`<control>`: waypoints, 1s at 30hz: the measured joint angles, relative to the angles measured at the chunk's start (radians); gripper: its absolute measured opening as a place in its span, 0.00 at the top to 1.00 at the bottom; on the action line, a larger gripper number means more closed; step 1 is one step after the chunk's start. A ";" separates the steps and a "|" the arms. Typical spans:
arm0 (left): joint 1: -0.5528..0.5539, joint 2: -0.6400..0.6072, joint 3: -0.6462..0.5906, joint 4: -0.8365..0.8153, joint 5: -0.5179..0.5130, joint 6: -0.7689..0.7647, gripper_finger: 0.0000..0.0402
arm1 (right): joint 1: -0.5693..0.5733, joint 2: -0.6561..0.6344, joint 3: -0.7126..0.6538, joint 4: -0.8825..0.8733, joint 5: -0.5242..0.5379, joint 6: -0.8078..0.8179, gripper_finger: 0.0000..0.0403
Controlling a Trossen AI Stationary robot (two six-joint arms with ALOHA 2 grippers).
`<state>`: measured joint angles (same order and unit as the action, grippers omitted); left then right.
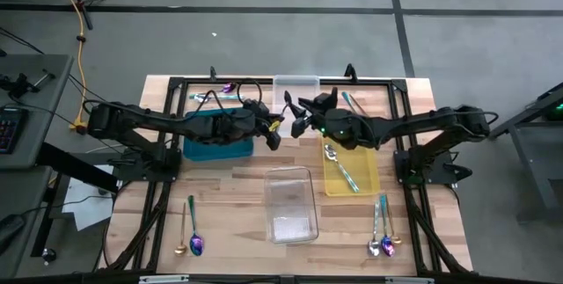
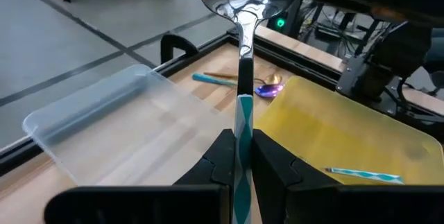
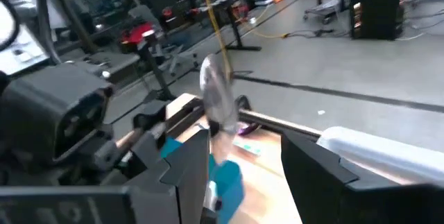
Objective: Sort silverware by color (type)
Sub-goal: Put the white spoon into the yellow bin
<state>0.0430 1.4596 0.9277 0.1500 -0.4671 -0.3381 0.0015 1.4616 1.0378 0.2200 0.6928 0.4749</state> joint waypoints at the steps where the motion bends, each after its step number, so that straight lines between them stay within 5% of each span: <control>1: -0.001 0.006 0.000 0.002 0.006 0.006 0.95 | -0.004 0.001 0.000 0.003 -0.020 0.004 0.57; 13: -0.011 0.073 -0.001 0.089 0.028 0.014 0.95 | -0.015 0.003 0.000 -0.021 -0.012 0.021 0.59; 20: -0.012 0.066 0.000 0.089 0.012 0.033 0.95 | -0.015 0.003 -0.001 -0.039 -0.003 0.066 0.92; 30: 0.014 -0.008 0.000 -0.014 0.146 0.081 0.68 | -0.019 -0.125 -0.001 -0.226 -0.038 0.017 0.98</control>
<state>0.0569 1.4511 0.9277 0.1362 -0.3206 -0.2573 -0.0175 1.3371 1.0370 -0.0057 0.6548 0.4917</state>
